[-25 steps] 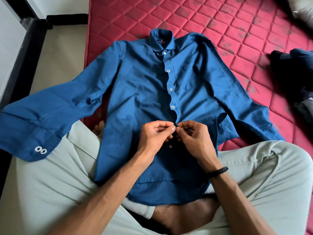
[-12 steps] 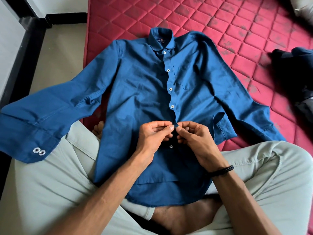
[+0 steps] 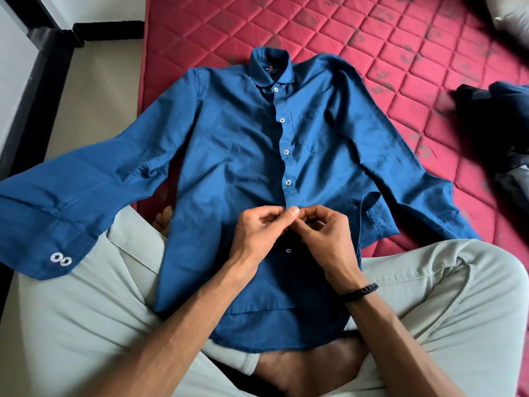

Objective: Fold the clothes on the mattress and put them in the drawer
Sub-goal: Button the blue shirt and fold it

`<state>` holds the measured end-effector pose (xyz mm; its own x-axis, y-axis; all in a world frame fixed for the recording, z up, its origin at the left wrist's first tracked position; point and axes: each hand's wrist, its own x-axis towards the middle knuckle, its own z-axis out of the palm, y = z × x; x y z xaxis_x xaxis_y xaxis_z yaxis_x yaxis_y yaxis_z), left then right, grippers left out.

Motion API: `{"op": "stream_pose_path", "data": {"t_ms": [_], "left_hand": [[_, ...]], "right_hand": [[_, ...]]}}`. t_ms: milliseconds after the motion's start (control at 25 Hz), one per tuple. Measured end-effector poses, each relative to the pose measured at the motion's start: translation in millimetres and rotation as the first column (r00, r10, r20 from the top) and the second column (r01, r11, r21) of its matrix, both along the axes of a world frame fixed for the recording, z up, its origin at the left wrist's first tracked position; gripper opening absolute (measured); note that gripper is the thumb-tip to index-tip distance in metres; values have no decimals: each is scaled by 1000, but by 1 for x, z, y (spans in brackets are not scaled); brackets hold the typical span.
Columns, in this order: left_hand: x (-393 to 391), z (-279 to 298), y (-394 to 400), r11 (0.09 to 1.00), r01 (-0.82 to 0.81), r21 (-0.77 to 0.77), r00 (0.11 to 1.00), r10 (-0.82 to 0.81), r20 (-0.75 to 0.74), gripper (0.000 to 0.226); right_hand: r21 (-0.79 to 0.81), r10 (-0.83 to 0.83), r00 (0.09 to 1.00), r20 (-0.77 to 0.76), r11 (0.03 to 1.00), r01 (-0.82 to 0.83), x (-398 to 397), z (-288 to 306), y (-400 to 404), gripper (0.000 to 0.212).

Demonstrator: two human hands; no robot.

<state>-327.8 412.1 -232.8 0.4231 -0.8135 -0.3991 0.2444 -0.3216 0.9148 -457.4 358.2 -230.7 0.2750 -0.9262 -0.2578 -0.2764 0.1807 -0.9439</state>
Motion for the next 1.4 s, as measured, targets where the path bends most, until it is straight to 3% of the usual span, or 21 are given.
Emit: {"op": "stream_pose_path", "data": {"t_ms": [120,280,440,520,680,800,920,1040,1120,1240,1400], "left_hand": [[2,-2,0,1000,-7,9,1000,7,-2,5],[4,-5,-2,998,-65,2,998,65,-24,7],[9,-13,-3,996,-74,-54,991,79,104,12],[10,-17,-4,996,-11,-92,972,32,234,4],[12,-13,-5,979,118,-169,891,-29,453,10],[16,-4,-9,969,151,-195,815,-11,580,8],[23,-4,-24,983,106,-149,802,5,598,6],[34,-7,-37,992,115,-46,846,-74,528,6],[37,-7,-31,989,151,7,810,-128,572,11],[31,-7,-8,983,180,30,651,-141,746,8],[15,-14,13,948,289,135,513,-272,814,4]], "right_hand": [[-86,6,997,-80,996,-12,3,0,3,10],[-207,-11,985,-170,978,-25,8,6,8,11],[-219,-15,978,-210,975,-32,11,6,9,15],[-111,-18,988,-152,994,0,11,5,5,16],[215,-20,988,156,977,-14,2,10,-7,9],[222,9,971,238,973,-63,2,12,-11,6],[-36,10,1000,-13,999,-10,2,16,-11,11],[-263,90,940,-329,947,-183,-5,17,-1,26],[-265,136,817,-560,905,-333,-9,14,11,42],[-181,161,612,-774,870,-458,-5,13,19,49],[-229,97,560,-823,845,-483,4,13,18,18]]}}
